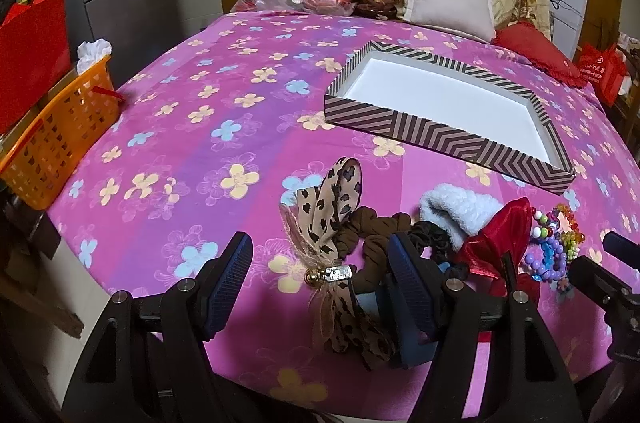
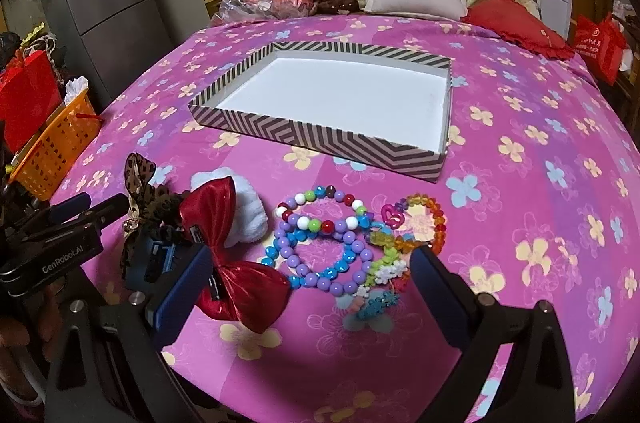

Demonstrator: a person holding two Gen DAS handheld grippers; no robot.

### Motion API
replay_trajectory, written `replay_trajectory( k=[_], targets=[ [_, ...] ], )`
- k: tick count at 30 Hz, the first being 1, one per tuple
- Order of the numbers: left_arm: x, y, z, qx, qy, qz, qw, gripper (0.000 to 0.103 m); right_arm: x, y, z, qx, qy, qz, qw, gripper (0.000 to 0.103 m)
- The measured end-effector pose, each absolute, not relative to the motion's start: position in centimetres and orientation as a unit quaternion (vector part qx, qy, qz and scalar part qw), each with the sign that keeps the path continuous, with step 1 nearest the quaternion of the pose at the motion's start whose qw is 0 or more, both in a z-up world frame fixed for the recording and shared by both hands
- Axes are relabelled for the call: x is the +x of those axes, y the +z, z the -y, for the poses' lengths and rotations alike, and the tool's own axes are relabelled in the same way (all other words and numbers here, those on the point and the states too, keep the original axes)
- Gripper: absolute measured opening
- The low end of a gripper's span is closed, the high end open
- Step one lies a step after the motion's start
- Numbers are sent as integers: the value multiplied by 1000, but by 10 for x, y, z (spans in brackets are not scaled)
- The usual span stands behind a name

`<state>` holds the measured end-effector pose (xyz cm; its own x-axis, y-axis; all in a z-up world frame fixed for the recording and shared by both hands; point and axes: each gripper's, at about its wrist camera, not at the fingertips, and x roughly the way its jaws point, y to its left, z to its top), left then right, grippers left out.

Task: Organize jewelry
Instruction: 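Grasp the leopard bow scrunchie with the left tool while the right tool grasps the red satin bow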

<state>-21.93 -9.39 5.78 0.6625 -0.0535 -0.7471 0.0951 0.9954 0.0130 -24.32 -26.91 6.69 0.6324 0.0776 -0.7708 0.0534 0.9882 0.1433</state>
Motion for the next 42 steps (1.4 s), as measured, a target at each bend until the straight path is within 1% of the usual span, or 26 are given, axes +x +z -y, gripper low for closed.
replay_trajectory(
  k=[11, 13, 15, 17, 21, 22, 23, 24, 25, 27, 28, 29, 34, 35, 36, 39, 42],
  targets=[
    [-220, 50, 88, 28, -45, -422, 905, 71, -240, 59, 254, 64, 26, -438, 896, 101],
    [-221, 48, 84, 23, -52, -427, 902, 71, -239, 56, 251, 63, 36, -443, 894, 98],
    [-222, 46, 80, 19, -61, -434, 899, 71, -237, 52, 247, 65, 50, -448, 890, 92],
    [-223, 44, 76, 15, -66, -440, 895, 71, -233, 49, 242, 70, 68, -455, 885, 82],
    [-225, 43, 70, -3, -85, -447, 890, 71, -223, 39, 226, 56, 92, -465, 878, 72],
    [-226, 43, 70, -6, -94, -450, 888, 71, -221, 37, 222, 52, 97, -468, 877, 66],
    [-226, 43, 71, -6, -101, -453, 886, 71, -218, 33, 218, 50, 103, -472, 874, 57],
    [-227, 42, 73, -6, -110, -457, 883, 71, -215, 29, 216, 51, 110, -476, 871, 51],
    [-227, 42, 74, -7, -123, -462, 878, 71, -213, 26, 215, 53, 118, -479, 868, 41],
    [-229, 41, 78, -10, -143, -470, 871, 71, -213, 24, 213, 55, 132, -476, 868, 27],
    [-230, 41, 81, -11, -154, -474, 867, 71, -214, 23, 213, 57, 137, -476, 867, 23],
    [-230, 41, 83, -11, -161, -475, 865, 71, -215, 24, 214, 58, 139, -474, 867, 21],
    [-233, 40, 98, -2, -195, -477, 857, 71, -225, 38, 231, 73, 130, -456, 878, 19],
    [-234, 40, 101, -2, -205, -477, 855, 66, -226, 42, 235, 77, 127, -452, 880, 19],
    [-234, 40, 103, -2, -211, -478, 853, 58, -228, 46, 240, 80, 123, -448, 882, 19],
    [-231, 40, 110, -8, -231, -489, 841, 46, -229, 53, 252, 92, 114, -439, 887, 19],
    [-229, 40, 115, -11, -239, -488, 839, 45, -230, 60, 261, 102, 109, -433, 889, 19]
  ],
)
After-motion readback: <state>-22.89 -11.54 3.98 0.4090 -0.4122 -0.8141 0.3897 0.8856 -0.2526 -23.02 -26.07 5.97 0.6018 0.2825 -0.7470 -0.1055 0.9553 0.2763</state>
